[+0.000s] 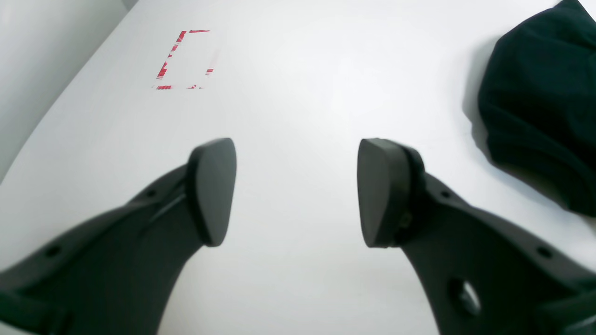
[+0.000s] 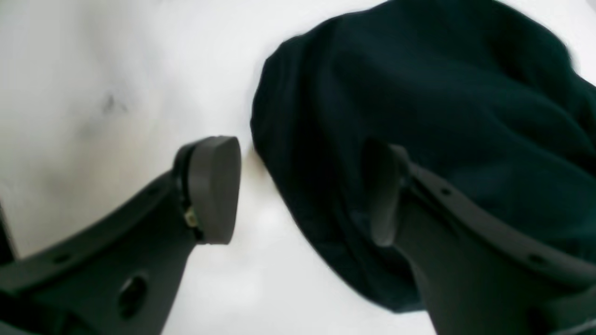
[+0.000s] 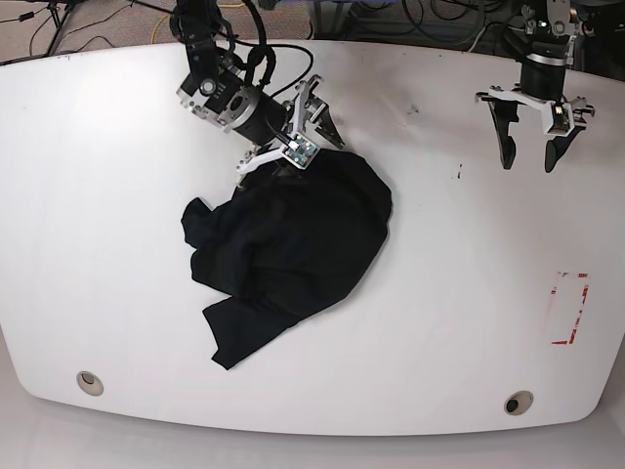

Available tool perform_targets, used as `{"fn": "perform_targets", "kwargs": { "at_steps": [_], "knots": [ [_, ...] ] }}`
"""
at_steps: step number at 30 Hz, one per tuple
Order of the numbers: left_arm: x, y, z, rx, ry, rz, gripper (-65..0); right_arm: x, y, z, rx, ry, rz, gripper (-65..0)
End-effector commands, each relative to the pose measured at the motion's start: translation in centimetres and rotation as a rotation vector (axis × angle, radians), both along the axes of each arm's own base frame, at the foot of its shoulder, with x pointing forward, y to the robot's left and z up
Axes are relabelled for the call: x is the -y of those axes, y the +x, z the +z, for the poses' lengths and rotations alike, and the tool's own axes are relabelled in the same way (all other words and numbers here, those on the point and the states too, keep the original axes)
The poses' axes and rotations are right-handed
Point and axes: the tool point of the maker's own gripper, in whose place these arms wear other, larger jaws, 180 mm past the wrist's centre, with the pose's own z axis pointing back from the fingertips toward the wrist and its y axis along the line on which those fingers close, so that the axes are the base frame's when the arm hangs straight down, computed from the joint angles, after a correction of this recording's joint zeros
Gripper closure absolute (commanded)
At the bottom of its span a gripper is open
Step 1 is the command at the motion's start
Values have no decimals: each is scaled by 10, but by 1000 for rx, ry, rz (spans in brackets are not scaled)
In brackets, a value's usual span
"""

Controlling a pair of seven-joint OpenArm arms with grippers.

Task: Layout the t-shirt on the table in an organized manner, then fold the t-shirt properly
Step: 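Reach the right gripper to the crumpled black t-shirt and grasp it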

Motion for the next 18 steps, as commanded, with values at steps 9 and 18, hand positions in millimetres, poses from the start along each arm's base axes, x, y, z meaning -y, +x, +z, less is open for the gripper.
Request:
{"fn": "perform_targets", "kwargs": {
  "at_steps": [9,18],
  "knots": [
    [0,2,9,32,34,-10,-388,-12,15,-28,-42,-28,81,-387],
    [0,2,9,32,34,-10,-388,-27,15,-49,-90,-49,141,-387]
  ]
}}
